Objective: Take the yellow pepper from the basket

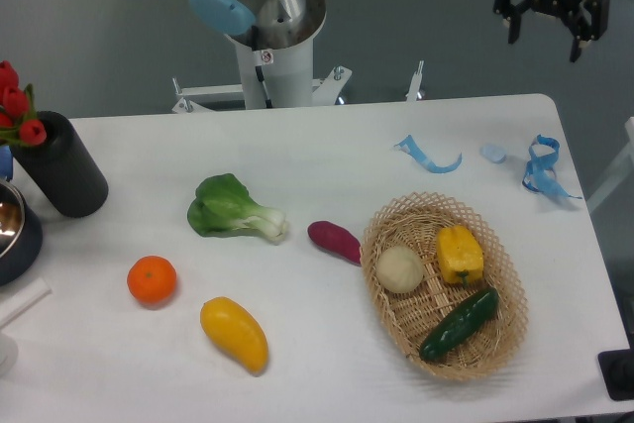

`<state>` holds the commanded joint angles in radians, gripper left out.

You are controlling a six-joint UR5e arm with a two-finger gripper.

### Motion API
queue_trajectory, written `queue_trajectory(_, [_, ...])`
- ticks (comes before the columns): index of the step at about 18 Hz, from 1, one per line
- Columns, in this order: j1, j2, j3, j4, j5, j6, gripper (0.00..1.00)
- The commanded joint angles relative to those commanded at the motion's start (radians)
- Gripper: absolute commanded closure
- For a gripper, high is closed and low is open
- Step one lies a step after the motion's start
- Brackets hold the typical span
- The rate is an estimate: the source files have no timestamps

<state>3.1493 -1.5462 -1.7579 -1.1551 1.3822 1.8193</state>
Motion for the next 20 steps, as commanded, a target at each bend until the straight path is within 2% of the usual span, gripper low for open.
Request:
queue_trajectory(9, [0.0,-0.005,-0.003,0.005,-0.034,-0.026,0.0])
queue_trajectory(11, [0.003,-0.006,-0.014,0.005,-0.072,-0.112,0.0])
queue_trajectory(17, [-0.024,-0.015,-0.037,0.005,-0.075,-0.308,0.0])
queue_trajectory(20, [-0.063,-0.038,-0.06,0.006,-0.072,-0.376,0.0])
